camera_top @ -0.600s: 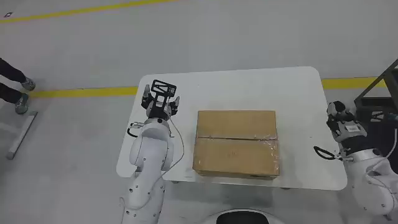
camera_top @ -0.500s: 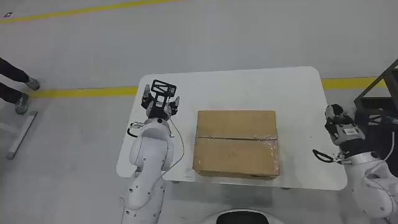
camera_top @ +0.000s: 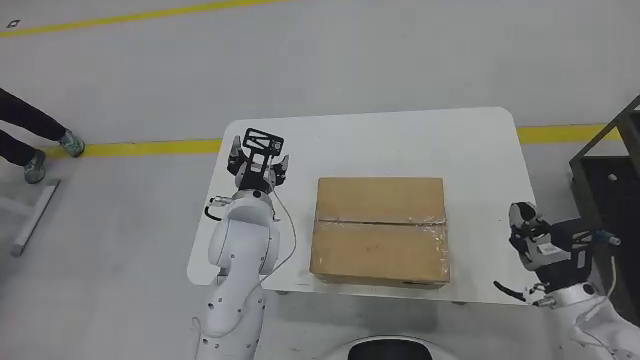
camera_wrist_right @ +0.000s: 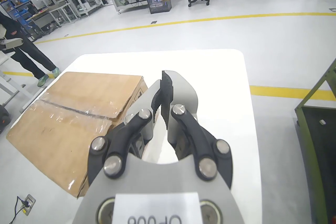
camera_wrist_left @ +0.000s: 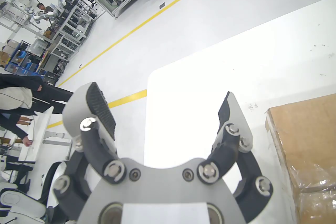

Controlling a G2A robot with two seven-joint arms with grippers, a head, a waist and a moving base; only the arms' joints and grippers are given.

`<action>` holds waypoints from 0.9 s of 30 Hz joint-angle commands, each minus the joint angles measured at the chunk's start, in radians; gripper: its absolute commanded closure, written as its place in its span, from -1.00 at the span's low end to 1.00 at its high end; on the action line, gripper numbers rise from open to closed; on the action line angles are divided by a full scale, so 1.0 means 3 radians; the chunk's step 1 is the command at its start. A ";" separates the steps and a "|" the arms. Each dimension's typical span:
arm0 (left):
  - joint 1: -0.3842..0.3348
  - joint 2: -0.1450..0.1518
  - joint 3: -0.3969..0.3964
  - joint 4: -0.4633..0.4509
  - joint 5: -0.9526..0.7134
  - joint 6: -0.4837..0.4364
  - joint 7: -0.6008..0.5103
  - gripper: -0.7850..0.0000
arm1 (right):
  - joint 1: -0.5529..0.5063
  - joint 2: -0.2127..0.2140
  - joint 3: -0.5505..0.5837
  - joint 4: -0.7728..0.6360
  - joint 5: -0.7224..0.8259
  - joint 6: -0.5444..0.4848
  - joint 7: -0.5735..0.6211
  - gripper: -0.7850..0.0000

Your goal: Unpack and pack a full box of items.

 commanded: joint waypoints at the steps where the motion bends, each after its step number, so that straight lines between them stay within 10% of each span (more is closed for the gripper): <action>1: 0.0000 0.0000 0.0000 0.0000 0.0000 0.0000 0.0000 -1.00 | -0.0025 -0.0007 -0.0015 0.0020 0.0018 0.0014 -0.0062 1.00; 3: 0.0000 0.0000 0.0000 0.0000 0.0000 0.0000 0.0000 -0.95 | -0.0028 -0.0008 -0.0018 0.0022 0.0030 0.0012 -0.0072 1.00; 4: 0.0000 0.0000 0.0000 0.0000 0.0000 0.0000 0.0000 -0.61 | -0.0028 -0.0008 -0.0018 0.0022 0.0030 0.0012 -0.0072 1.00; 5: 0.0000 0.0000 0.0000 0.0000 0.0000 0.0000 0.0000 0.80 | -0.0028 -0.0008 -0.0018 0.0022 0.0030 0.0012 -0.0072 1.00; 6: 0.0000 0.0000 0.0000 0.0000 0.0000 0.0000 0.0000 1.00 | -0.0028 -0.0008 -0.0018 0.0022 0.0030 0.0012 -0.0072 1.00; 27: 0.0141 0.0018 0.0007 -0.0052 -0.0005 -0.0129 0.0193 1.00 | -0.0028 -0.0008 -0.0018 0.0022 0.0030 0.0012 -0.0072 1.00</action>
